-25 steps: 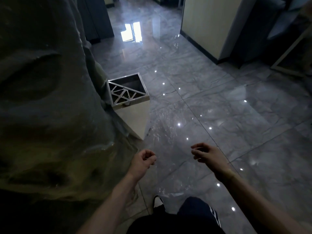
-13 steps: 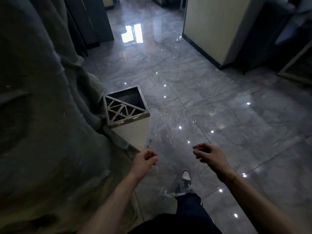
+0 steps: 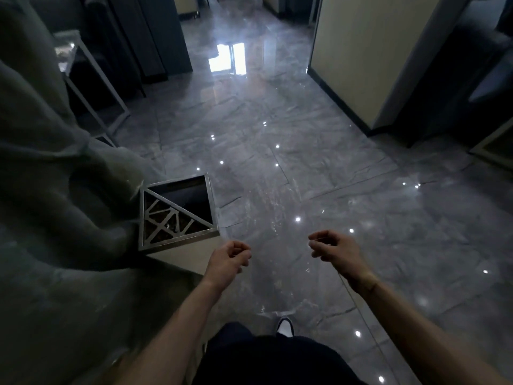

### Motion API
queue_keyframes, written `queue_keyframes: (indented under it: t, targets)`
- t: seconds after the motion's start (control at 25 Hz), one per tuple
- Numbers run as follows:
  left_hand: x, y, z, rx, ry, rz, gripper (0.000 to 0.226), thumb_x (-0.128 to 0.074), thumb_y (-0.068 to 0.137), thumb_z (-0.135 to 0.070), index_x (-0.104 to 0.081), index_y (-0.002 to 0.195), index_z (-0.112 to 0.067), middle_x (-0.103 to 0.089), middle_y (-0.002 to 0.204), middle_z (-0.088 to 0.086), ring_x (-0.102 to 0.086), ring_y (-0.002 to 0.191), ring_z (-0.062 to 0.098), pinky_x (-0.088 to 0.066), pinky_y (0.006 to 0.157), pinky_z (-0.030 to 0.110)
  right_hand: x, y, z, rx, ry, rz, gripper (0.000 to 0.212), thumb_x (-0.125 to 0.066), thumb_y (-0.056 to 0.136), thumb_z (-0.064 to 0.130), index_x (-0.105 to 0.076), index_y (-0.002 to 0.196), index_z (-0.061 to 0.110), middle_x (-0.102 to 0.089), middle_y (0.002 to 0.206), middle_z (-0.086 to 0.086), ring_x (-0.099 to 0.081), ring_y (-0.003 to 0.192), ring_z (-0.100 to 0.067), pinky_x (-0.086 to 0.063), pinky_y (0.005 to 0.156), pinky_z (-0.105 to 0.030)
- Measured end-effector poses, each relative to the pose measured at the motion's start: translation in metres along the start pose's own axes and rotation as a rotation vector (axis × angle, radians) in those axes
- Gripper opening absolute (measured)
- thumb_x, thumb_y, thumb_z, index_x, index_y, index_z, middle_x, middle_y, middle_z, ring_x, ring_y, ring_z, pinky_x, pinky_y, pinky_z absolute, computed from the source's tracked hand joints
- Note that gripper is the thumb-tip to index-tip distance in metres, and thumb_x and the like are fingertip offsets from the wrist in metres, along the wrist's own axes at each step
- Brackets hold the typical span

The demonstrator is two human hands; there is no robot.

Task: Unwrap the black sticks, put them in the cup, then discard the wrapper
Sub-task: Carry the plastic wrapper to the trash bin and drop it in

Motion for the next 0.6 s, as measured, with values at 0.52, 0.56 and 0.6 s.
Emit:
queue_keyframes:
  t: [0.52, 0.56, 0.6]
  targets:
    - [0.014, 0.14, -0.05, 0.088, -0.177, -0.103, 0.011, -0.062, 0.089, -0.004, -0.063, 0.1, -0.001, -0.066, 0.084, 0.007, -0.06, 0.07, 0.016, -0.048, 0.064, 0.028, -0.002, 0.164, 0.069, -0.01, -0.023, 0.091, 0.012, -0.068, 0.086, 0.014, -0.072, 0.098, 0.015, -0.075, 0.09, -0.006, -0.067, 0.07, -0.012, -0.052, 0.067, -0.025]
    - [0.019, 0.155, -0.056, 0.095, -0.197, -0.112, 0.011, -0.061, 0.09, -0.003, -0.062, 0.101, -0.001, -0.065, 0.083, 0.006, -0.059, 0.069, 0.016, -0.047, 0.063, 0.027, -0.006, 0.181, 0.079, -0.002, -0.03, 0.1, 0.013, -0.068, 0.086, 0.014, -0.072, 0.098, 0.014, -0.075, 0.09, -0.007, -0.067, 0.07, -0.013, -0.052, 0.067, -0.025]
    - [0.026, 0.17, -0.063, 0.103, -0.213, -0.115, 0.012, -0.061, 0.09, -0.003, -0.062, 0.101, 0.0, -0.065, 0.083, 0.006, -0.059, 0.069, 0.016, -0.046, 0.063, 0.027, -0.01, 0.199, 0.09, 0.001, -0.042, 0.11, 0.014, -0.068, 0.087, 0.015, -0.072, 0.1, 0.014, -0.075, 0.09, -0.007, -0.068, 0.071, -0.013, -0.052, 0.067, -0.025]
Point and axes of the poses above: each hand's wrist, its own y-axis towards the middle knuckle, its own x-axis out of the back of the hand, z = x × y, the point moved 5 cm from there along y, towards the middle knuckle
